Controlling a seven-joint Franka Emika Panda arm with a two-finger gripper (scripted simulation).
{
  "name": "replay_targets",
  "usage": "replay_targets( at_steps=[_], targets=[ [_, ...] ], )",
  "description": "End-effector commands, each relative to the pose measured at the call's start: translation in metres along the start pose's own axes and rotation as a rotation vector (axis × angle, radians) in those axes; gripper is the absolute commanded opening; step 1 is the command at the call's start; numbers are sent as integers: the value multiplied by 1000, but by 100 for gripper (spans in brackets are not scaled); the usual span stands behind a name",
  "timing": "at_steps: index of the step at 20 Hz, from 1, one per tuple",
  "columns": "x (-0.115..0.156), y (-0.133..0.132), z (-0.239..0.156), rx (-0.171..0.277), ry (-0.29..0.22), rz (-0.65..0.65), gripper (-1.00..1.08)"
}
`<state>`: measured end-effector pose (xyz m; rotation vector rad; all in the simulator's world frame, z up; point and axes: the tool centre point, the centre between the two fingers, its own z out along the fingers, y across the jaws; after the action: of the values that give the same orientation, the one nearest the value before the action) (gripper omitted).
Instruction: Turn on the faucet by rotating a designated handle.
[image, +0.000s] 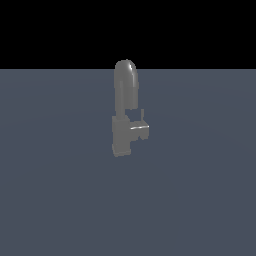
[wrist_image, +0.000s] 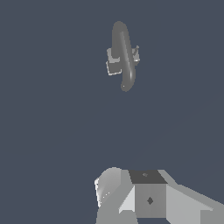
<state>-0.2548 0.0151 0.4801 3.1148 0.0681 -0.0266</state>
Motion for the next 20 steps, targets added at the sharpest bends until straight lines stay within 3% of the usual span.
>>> replay_targets(
  at_steps=[1, 11, 20],
  targets=[
    [0, 0, 0, 0, 0, 0, -100],
    [13, 0, 1, 27, -33, 27, -100],
    [48, 1, 8, 100, -122, 99, -100]
  ],
)
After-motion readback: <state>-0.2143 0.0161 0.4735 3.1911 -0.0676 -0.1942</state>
